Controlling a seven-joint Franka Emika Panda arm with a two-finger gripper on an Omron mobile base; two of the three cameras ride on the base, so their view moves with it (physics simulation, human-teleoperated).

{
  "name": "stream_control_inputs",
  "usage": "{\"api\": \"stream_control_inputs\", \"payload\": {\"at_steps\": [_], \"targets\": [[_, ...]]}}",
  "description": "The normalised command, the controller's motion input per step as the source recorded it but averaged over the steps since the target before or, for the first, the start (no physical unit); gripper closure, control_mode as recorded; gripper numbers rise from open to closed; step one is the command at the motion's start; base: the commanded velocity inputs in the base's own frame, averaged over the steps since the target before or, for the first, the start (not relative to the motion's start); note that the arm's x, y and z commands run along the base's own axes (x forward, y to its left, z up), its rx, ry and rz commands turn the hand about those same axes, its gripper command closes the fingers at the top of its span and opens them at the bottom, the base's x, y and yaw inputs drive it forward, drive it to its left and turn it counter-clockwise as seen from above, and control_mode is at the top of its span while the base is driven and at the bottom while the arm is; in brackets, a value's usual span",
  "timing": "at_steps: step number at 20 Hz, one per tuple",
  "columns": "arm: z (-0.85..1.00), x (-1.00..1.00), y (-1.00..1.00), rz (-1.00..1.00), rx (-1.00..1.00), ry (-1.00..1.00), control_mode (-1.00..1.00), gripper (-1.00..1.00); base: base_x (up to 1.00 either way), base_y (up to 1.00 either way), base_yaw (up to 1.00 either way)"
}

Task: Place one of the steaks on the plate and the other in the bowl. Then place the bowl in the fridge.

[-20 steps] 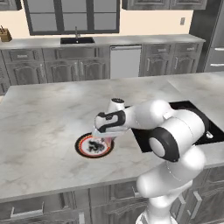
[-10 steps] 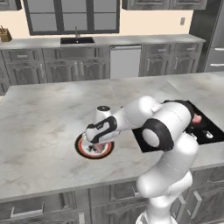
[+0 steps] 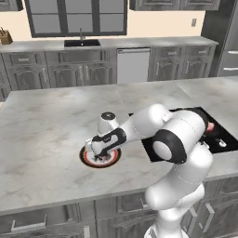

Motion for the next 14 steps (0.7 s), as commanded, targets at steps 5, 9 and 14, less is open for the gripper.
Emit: {"api": "stream_control_inputs", "payload": {"at_steps": [5, 9, 14], "targets": [[0.36, -0.11, 0.0, -0.02, 0.01, -0.23, -1.0, -1.0, 0.0, 0.0, 0.0], [0.51, -0.27, -0.2, -0.02, 0.06, -0.18, -1.0, -1.0, 0.0, 0.0, 0.0], [0.54, -0.35, -0.61, -0.13, 0.11, -0.11, -1.0, -1.0, 0.0, 0.0, 0.0]]}}
